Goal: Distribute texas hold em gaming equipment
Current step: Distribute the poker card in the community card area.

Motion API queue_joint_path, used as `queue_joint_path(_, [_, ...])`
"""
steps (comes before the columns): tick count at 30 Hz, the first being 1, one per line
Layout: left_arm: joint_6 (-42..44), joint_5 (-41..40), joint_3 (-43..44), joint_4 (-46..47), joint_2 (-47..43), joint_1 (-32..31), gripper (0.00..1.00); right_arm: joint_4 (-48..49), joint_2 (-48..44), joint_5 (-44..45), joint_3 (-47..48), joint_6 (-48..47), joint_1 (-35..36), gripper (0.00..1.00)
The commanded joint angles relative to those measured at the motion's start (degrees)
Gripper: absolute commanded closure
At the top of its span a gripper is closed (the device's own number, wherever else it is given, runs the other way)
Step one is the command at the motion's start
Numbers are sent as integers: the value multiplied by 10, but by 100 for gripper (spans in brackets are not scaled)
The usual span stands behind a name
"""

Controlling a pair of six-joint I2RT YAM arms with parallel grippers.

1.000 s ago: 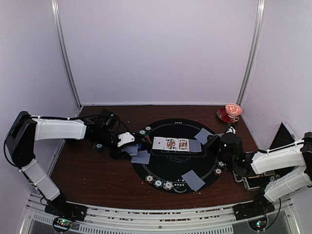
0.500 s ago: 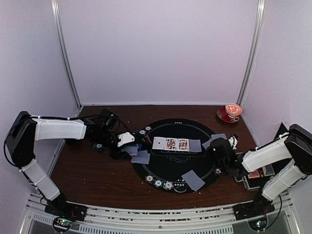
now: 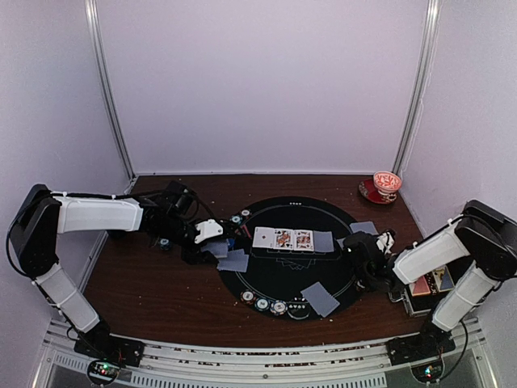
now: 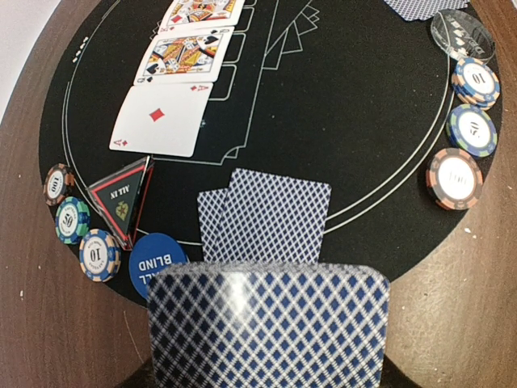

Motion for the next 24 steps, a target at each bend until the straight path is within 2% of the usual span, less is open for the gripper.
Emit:
queue_joint_path(1, [-6,4,3,14,2,2,39,21,25,1,13,13,-6,100])
queue_joint_path(11, [-5,3,3,14,2,3,39,17,59,-2,42,21,-9,97])
queue_joint_path(24, [-4,3,3,14,2,3,39,-3,83,30,62,49,-9,100])
